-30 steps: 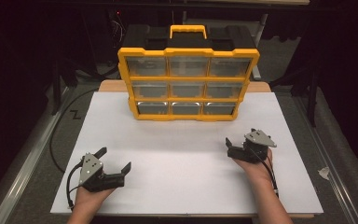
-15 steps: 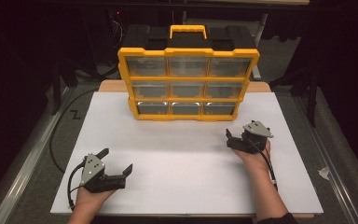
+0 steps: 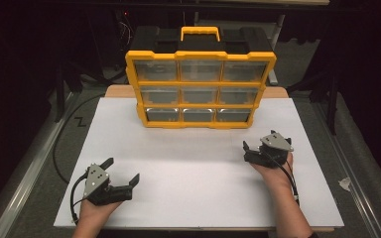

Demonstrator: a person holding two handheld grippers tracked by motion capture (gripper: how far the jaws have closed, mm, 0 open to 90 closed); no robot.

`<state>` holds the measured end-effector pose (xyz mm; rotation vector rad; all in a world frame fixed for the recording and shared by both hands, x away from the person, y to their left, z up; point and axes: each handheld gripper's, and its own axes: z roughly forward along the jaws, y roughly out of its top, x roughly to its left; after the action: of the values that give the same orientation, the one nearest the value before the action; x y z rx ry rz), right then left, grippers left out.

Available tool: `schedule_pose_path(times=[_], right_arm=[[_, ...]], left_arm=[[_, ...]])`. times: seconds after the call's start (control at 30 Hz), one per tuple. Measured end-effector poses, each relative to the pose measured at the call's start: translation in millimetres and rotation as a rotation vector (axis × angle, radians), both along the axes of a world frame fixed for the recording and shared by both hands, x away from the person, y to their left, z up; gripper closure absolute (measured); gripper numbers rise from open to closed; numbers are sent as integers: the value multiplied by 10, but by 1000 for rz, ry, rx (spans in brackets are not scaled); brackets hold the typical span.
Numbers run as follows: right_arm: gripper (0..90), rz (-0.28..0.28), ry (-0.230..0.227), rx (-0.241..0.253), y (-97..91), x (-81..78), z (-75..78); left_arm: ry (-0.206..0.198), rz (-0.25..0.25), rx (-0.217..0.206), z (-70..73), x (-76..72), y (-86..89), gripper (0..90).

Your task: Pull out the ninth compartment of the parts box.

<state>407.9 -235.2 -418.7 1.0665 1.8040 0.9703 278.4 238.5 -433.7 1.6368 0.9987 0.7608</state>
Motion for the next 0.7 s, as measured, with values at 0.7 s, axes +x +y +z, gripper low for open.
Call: schedule_pose_path(times=[0.7], right_arm=[[18, 25, 13, -164, 35, -96, -73]], left_arm=[[-3, -29, 11, -16, 5, -20, 2]])
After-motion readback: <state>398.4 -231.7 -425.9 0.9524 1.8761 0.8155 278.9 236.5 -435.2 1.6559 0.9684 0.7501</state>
